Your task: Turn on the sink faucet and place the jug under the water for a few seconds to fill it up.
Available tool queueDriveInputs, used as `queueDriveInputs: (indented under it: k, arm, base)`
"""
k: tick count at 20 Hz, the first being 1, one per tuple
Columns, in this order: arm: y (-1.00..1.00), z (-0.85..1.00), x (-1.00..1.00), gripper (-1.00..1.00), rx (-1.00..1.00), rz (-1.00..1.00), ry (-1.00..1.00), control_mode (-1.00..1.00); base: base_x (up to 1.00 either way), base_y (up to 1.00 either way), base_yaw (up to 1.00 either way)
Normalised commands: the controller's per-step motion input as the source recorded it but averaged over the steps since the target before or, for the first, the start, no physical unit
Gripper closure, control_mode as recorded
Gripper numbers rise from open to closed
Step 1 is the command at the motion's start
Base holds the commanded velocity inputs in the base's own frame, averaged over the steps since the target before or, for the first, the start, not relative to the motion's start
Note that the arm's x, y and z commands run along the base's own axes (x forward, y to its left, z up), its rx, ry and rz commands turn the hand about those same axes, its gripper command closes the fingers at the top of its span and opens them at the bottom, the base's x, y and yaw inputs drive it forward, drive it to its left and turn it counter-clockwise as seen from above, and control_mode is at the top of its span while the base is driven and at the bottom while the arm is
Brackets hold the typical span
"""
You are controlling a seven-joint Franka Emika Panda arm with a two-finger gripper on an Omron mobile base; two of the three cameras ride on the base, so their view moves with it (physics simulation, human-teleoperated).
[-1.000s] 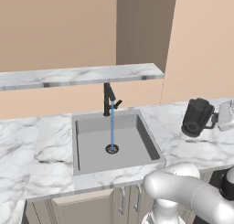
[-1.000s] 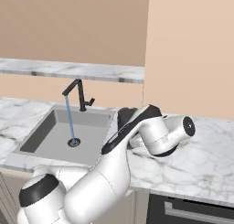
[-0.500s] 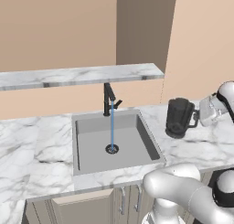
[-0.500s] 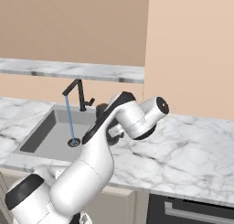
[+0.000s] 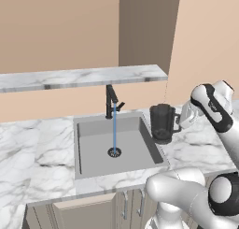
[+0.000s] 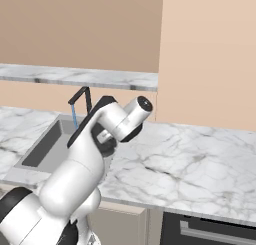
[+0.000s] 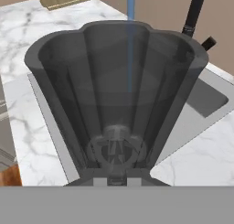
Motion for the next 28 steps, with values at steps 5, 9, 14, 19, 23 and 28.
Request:
queueDriveInputs:
  k: [5, 9, 14, 19, 23, 28]
  arm:
    - [0.02, -0.06, 0.01, 1.00, 0.00, 0.05, 0.00, -1.00]
    - [0.10, -0.07, 0.08, 1.00, 0.00, 0.01, 0.00, -1.00]
    - [0.11, -0.01, 0.19, 1.00, 0.00, 0.00, 0.00, -1.00]
    - [0.00, 0.00, 0.38, 1.00, 0.00, 0.00, 0.00, -1.00]
    - [0.10, 0.00, 0.39, 1.00, 0.00, 0.00, 0.00, -1.00]
    - [0.20, 0.00, 0.38, 1.00, 0.00, 0.00, 0.00, -1.00]
  base:
    - [0.00, 0.00, 0.00]
    - [0.00, 0.00, 0.00]
    - [0.00, 0.00, 0.00]
    - [0.00, 0.00, 0.00]
    - [0.00, 0.00, 0.00]
    - [0.00, 0.00, 0.00]
